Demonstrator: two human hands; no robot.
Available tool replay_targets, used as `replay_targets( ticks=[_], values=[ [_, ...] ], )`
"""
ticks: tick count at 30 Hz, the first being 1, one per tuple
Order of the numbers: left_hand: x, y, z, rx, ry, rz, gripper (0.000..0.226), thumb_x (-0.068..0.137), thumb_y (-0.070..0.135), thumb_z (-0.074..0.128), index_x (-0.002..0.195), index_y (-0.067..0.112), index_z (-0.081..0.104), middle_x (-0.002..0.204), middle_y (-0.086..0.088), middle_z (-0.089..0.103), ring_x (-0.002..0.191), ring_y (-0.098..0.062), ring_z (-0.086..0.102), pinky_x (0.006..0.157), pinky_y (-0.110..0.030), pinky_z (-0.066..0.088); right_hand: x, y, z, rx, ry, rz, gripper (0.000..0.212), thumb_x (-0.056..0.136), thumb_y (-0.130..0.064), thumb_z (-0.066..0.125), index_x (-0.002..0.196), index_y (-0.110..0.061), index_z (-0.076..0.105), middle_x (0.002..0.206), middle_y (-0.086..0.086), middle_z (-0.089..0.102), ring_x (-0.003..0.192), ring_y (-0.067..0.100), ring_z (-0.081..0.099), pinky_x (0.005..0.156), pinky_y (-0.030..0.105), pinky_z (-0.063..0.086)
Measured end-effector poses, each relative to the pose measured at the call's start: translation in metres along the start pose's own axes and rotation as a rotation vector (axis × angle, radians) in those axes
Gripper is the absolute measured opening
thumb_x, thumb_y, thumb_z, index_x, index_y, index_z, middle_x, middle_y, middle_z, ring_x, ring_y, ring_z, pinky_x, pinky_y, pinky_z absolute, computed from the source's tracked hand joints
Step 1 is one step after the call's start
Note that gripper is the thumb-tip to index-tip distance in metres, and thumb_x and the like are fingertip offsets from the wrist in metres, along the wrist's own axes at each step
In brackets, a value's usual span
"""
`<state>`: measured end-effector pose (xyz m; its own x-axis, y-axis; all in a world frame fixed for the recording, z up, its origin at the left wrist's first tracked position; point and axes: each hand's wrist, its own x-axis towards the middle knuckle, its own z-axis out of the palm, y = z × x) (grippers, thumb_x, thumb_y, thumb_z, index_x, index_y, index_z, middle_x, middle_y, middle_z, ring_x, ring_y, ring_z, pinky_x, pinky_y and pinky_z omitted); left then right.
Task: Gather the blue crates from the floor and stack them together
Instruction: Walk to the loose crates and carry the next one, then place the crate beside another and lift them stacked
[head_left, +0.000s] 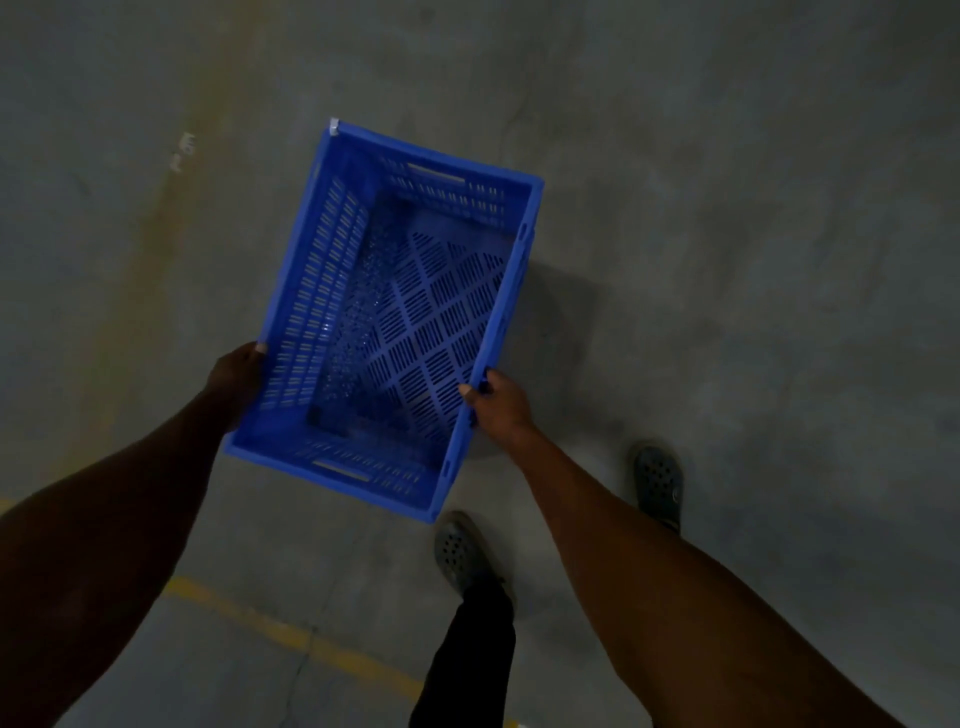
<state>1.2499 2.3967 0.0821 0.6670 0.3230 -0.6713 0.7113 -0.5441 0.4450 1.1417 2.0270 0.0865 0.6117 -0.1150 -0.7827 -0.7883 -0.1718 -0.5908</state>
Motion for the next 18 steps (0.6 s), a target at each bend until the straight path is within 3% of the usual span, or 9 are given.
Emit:
replay_targets(
  ticks=[2,4,6,10,13,16,18],
  values=[
    [-0.014,0.004,0.005,-0.036,0.025,0.017,0.044,0.094,0.053,0.055,0.116,0.018,0.069,0.114,-0.017,0.068,0.105,-0.031,0.065,0.100,-0.055,0.051,0.000,0.000,-0.005,0.024,-0.037,0.003,0.033,0.097,-0.026,0.059,0.122,-0.005,0.059,0.101,0.016,0.065,0.094,0.038,0.068,0.079,0.054,0.058],
    [-0.045,0.024,0.010,0.038,0.024,0.078,0.041,0.104,0.042,0.049,0.118,0.008,0.067,0.108,-0.018,0.064,0.100,-0.025,0.058,0.091,-0.040,0.048,-0.003,-0.001,-0.007,0.046,-0.053,0.006,0.034,0.099,-0.023,0.056,0.126,-0.003,0.057,0.100,0.014,0.062,0.096,0.038,0.067,0.079,0.054,0.058],
    [-0.054,0.031,0.013,0.134,0.043,0.117,0.040,0.109,0.030,0.040,0.125,0.000,0.062,0.108,-0.016,0.060,0.101,-0.024,0.054,0.084,-0.037,0.040,-0.003,0.000,-0.005,0.044,-0.034,0.017,0.034,0.099,-0.024,0.057,0.126,-0.004,0.058,0.102,0.015,0.064,0.096,0.038,0.067,0.080,0.055,0.058],
    [-0.041,0.021,0.011,0.140,0.037,0.107,0.050,0.103,0.043,0.046,0.131,0.004,0.058,0.126,-0.029,0.062,0.116,-0.041,0.061,0.099,-0.052,0.046,-0.003,0.000,-0.002,0.013,-0.005,0.049,0.037,0.098,-0.027,0.057,0.128,-0.006,0.058,0.112,0.019,0.067,0.098,0.037,0.067,0.083,0.054,0.057],
    [-0.065,0.031,0.020,0.250,0.144,0.078,0.057,0.103,0.036,0.049,0.151,0.006,0.039,0.145,-0.030,0.047,0.132,-0.047,0.047,0.109,-0.052,0.038,-0.018,-0.011,-0.010,-0.089,0.004,0.033,0.050,0.096,-0.038,0.058,0.133,-0.006,0.054,0.118,0.018,0.066,0.108,0.034,0.064,0.089,0.041,0.053],
    [-0.111,0.056,0.029,0.252,0.282,0.154,0.063,0.098,0.030,0.061,0.152,0.008,0.038,0.144,-0.030,0.047,0.132,-0.047,0.045,0.108,-0.051,0.037,-0.045,-0.034,-0.032,-0.127,0.004,0.055,0.061,0.096,-0.041,0.055,0.146,-0.009,0.041,0.143,0.013,0.052,0.130,0.032,0.051,0.097,0.034,0.043],
    [-0.130,0.066,0.034,0.204,0.190,0.237,0.063,0.093,0.026,0.067,0.147,0.002,0.046,0.140,-0.027,0.053,0.129,-0.042,0.051,0.110,-0.049,0.039,-0.065,-0.048,-0.051,-0.118,0.010,0.067,0.061,0.097,-0.038,0.056,0.149,-0.011,0.038,0.147,0.010,0.050,0.133,0.029,0.049,0.102,0.032,0.040]
  ],
)
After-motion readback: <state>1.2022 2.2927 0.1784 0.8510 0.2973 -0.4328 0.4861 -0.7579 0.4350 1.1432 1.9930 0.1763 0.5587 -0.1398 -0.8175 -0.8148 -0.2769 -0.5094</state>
